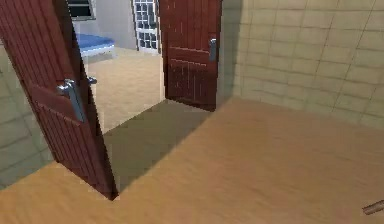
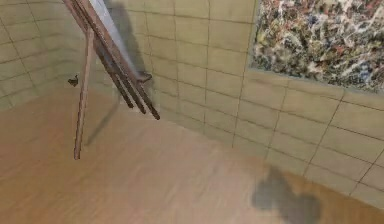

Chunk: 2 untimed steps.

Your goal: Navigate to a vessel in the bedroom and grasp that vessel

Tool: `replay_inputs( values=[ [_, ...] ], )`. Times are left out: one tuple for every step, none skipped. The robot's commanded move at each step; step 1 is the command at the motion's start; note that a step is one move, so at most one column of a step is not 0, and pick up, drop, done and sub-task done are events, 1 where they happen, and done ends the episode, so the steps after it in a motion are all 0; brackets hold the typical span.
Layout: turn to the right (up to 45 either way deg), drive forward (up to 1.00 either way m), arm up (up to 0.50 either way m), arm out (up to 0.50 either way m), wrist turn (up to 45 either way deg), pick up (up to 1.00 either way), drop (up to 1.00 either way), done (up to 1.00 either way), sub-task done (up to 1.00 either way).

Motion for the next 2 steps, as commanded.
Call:
replay_inputs(
  values=[
    [0.0, 1.00, 0.00, 0.00, 0.0, 0.00, 0.00, 0.00, 0.00],
    [-6.0, 0.00, 0.00, 0.00, 0.0, 0.00, 0.00, 0.00, 0.00]
  ],
)
